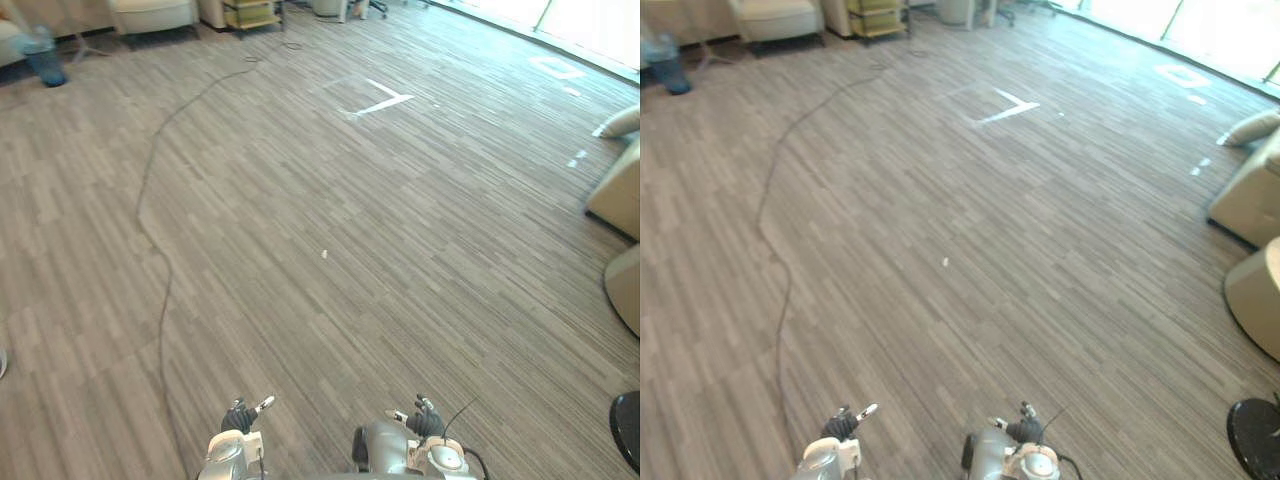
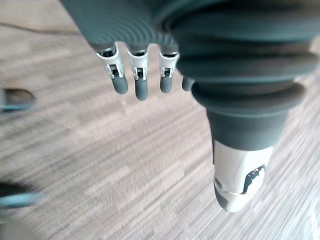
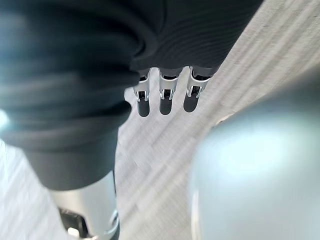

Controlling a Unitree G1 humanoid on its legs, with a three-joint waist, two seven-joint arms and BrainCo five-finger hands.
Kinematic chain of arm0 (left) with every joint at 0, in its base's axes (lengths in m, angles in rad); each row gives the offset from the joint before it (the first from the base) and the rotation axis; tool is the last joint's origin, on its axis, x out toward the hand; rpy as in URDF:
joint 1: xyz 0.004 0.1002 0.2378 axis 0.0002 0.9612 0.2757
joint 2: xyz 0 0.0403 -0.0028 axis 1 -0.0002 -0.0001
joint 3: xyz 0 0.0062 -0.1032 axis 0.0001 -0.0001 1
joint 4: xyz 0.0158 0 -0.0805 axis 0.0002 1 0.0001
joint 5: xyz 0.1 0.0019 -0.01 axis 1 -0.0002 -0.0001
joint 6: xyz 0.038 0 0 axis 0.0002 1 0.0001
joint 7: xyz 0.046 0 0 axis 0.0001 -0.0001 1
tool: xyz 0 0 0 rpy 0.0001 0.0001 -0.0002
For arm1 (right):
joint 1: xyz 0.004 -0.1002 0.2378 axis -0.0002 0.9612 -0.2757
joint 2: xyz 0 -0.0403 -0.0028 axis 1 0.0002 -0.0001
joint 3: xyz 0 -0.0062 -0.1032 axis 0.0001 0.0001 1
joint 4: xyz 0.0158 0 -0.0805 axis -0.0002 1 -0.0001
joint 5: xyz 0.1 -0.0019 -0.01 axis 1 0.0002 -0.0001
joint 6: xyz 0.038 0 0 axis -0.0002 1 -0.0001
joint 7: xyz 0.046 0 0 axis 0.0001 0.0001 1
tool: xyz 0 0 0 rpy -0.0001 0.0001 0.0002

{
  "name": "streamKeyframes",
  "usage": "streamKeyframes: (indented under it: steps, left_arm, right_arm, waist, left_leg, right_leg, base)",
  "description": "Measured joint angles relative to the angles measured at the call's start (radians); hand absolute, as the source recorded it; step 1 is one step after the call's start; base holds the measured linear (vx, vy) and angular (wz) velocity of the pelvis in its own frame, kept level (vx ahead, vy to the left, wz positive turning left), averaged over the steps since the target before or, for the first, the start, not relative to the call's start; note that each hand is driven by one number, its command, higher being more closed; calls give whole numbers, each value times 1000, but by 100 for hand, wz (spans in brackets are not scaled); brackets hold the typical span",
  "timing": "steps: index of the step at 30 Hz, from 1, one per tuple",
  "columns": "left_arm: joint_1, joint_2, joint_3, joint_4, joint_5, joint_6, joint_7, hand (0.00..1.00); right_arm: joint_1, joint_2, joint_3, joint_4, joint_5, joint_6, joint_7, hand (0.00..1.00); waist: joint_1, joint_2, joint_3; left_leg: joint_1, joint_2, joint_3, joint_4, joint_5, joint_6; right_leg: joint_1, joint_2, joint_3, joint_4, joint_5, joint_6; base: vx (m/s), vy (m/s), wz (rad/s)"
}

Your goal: Pick up cushions and gather them together orderly.

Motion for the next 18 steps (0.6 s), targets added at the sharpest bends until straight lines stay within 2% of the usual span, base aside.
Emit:
streamKeyframes:
  steps: [1,2,3,4,5,6,7,8,9,10,12,13,14,15,16,17,18]
  left_arm:
    - [-4,10,-24,21,5,0,-3,0]
    - [-9,-7,-24,45,9,3,-4,0]
    - [-15,-24,-15,49,11,5,-7,0]
    - [-18,-41,-9,39,26,5,-7,0]
    - [-18,-53,-4,30,30,3,-7,0]
    - [4,-54,4,18,30,2,-6,0]
    - [13,-53,12,-1,30,0,-6,0]
    - [18,-53,31,-16,29,0,-6,0]
    - [24,-54,39,-25,29,0,-6,0]
    - [37,-52,42,-53,27,-2,-5,0]
    - [48,-51,43,-90,17,-14,-6,0]
    - [53,-50,43,-104,6,-21,-6,0]
    - [53,-51,45,-108,5,-23,-6,0]
    - [56,-58,69,-115,-3,-30,-4,0]
    - [56,-58,69,-115,-5,-30,-3,0]
    - [55,-58,70,-117,-12,-32,-2,0]
    - [55,-58,70,-117,-12,-33,-2,0]
  right_arm:
    - [4,-2,-12,17,6,-4,3,0]
    - [-20,-23,-14,28,4,-4,5,0]
    - [-41,-26,-18,31,-2,2,6,0]
    - [-37,-27,-35,33,4,1,7,0]
    - [-35,-29,-45,31,-1,3,6,0]
    - [-34,-27,-18,30,-1,5,6,0]
    - [-34,-26,-7,30,0,5,5,0]
    - [-33,-19,6,34,2,5,4,0]
    - [-32,-17,19,36,3,6,4,0]
    - [-26,-14,45,34,3,9,4,0]
    - [-27,-13,72,33,5,14,3,0]
    - [-26,-13,76,34,7,17,4,0]
    - [-25,-13,74,34,7,17,4,0]
    - [-21,-18,66,35,7,23,3,0]
    - [-22,-21,66,35,7,23,2,0]
    - [-21,-30,65,35,4,23,-2,0]
    - [-21,-32,65,35,2,23,-2,0]
  waist:
    - [-12,-11,-2]
    - [-15,27,-5]
    - [-15,53,-7]
    - [-23,59,-4]
    - [-29,64,-3]
    - [-28,80,2]
    - [-16,94,2]
    - [-3,98,5]
    - [4,91,9]
    - [12,75,15]
    - [26,70,17]
    - [37,72,16]
    - [41,72,16]
    - [53,70,17]
    - [54,70,17]
    - [55,69,16]
    - [56,70,16]
  left_leg:
    - [50,-24,-20,-8,-1,-5]
    - [71,8,-35,-4,7,-23]
    - [53,22,-62,38,95,-121]
    - [49,17,-88,71,175,-143]
    - [35,27,-108,144,237,-143]
    - [-82,93,-172,470,352,-158]
    - [-174,129,-202,696,336,-162]
    - [-250,148,-222,866,298,-163]
    - [-288,152,-227,926,272,-161]
    - [-380,160,-225,989,208,-148]
    - [-523,157,-217,923,123,-90]
    - [-560,152,-211,846,94,-83]
    - [-571,150,-210,813,87,-80]
    - [-603,107,-218,542,74,-86]
    - [-606,98,-222,480,77,-91]
    - [-627,69,-236,269,115,-116]
    - [-635,65,-240,239,126,-119]
  right_leg:
    - [5,16,-14,-145,183,-142]
    - [9,37,-25,-118,156,-172]
    - [10,34,-24,-78,99,-177]
    - [31,19,-33,-48,61,-179]
    - [68,25,-43,-53,32,-172]
    - [176,68,-18,-143,7,-154]
    - [239,105,1,-190,7,-154]
    - [299,132,31,-229,1,-163]
    - [333,141,48,-249,-4,-170]
    - [407,156,86,-300,-14,-176]
    - [504,178,173,-374,-30,-171]
    - [537,183,217,-394,-39,-171]
    - [548,182,228,-398,-35,-158]
    - [607,169,308,-430,-57,-133]
    - [619,166,320,-436,-62,-129]
    - [670,152,364,-471,-83,-105]
    - [677,148,371,-479,-88,-98]
  base:
    - [681,-105,-20]
    - [826,-144,-21]
    - [696,-143,-12]
    - [659,-224,4]
    - [638,-273,-7]
    - [698,-261,-42]
    - [536,-152,-81]
    - [392,-62,-86]
    - [386,-51,-94]
    - [552,-55,-94]
    - [508,-11,-116]
    - [232,31,-96]
    - [536,124,-136]
    - [377,98,-106]
    - [716,224,-135]
    - [339,126,-64]
    - [581,239,-79]
